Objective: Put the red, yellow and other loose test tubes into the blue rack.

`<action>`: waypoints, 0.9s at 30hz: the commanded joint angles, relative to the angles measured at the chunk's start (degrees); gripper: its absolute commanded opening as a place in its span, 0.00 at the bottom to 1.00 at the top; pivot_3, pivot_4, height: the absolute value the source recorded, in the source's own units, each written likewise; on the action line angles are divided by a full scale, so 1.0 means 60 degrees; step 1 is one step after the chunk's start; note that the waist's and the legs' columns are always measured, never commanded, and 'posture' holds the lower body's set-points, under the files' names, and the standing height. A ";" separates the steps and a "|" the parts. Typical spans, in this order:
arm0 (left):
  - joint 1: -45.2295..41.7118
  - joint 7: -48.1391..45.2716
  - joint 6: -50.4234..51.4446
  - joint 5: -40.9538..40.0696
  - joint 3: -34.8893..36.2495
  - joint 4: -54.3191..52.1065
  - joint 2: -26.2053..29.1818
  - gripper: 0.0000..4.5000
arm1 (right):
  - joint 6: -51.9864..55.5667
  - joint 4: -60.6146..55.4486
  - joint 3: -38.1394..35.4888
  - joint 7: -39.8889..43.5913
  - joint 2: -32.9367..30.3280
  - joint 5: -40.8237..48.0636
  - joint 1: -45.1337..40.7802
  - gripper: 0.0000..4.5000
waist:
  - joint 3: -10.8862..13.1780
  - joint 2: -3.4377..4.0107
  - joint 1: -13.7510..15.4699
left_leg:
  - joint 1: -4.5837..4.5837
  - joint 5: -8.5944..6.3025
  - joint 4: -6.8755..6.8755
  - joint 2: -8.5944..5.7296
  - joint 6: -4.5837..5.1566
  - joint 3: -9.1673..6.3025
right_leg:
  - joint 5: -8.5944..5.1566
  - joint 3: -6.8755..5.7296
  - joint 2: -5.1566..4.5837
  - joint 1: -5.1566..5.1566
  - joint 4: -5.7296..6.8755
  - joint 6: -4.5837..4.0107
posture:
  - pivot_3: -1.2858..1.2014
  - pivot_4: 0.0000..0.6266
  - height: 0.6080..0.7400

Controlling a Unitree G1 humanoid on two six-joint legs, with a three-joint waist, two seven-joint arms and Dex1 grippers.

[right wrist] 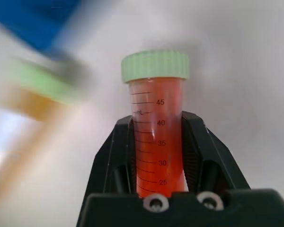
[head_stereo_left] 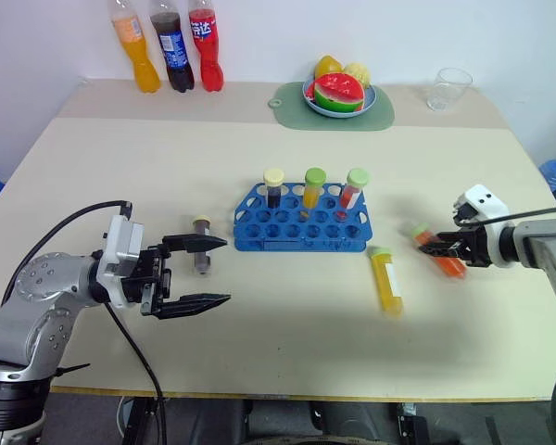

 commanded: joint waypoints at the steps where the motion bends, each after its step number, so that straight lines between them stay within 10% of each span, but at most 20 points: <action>1: 0.0156 0.0205 -0.0382 0.0193 0.0091 -0.0097 -0.0109 0.94 | -0.1076 -0.1128 -0.1178 -0.0320 0.0268 0.0304 0.0680 0.18 | 0.0000 0.0000 -0.0001 | 0.0001 0.0000 0.0007 -0.0001 0.0000 0.0003 | 0.0002 0.0002 -0.0002 0.0000 0.0009 0.0003 | 0.52 0.24 1.00; 16: 0.0071 0.0343 -0.0876 0.0577 -0.0225 0.0725 -0.0452 0.94 | -0.4981 -0.2691 -0.1319 -0.2803 0.5004 0.0621 0.1083 0.18 | -0.0001 0.0001 -0.0048 | 0.0032 0.0007 0.0017 -0.0001 -0.0012 0.0000 | -0.0002 0.0009 0.0010 0.0001 0.0074 -0.0002 | 0.52 0.24 1.00; 27: -0.0017 0.0485 -0.1215 0.0745 -0.0174 0.1038 -0.0610 0.94 | -0.6556 -0.1278 -0.0523 -0.2849 0.5769 0.0143 0.1168 0.18 | -0.0001 0.0001 -0.0034 | 0.0030 0.0008 0.0017 -0.0004 -0.0013 0.0000 | -0.0002 0.0008 0.0003 0.0001 0.0075 -0.0003 | 0.52 0.24 1.00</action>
